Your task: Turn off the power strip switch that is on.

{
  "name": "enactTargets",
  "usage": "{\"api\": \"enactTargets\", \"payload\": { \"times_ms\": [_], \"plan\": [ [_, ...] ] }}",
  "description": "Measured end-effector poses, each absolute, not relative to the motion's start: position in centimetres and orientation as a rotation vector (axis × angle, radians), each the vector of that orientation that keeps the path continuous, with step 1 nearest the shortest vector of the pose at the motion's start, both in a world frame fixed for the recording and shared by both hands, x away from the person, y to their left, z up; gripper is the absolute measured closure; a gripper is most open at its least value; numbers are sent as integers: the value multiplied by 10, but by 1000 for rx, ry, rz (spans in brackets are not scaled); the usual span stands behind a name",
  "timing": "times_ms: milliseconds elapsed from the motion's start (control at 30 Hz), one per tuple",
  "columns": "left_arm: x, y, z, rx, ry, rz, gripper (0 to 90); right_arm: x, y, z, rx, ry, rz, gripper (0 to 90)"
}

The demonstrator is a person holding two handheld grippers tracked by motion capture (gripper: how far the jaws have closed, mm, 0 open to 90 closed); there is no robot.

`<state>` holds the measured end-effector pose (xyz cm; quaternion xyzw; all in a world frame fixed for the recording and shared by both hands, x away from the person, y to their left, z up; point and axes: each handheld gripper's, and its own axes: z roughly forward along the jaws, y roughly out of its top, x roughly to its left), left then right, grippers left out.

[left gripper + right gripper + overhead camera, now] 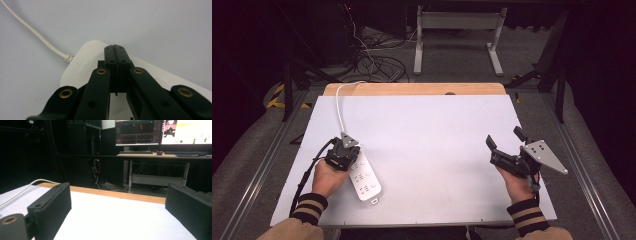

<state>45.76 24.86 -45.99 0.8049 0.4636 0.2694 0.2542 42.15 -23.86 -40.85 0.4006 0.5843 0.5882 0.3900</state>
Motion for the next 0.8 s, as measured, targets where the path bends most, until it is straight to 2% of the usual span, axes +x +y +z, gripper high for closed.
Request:
{"api": "enactTargets", "payload": {
  "times_ms": [367,800],
  "plan": [
    [457,248,-460,2188,1263,741,900,422,-239,-409,1020,1486,1497,71],
    [457,253,-459,2135,1287,689,900,422,-238,-408,1020,1485,1499,71]
  ]
}}
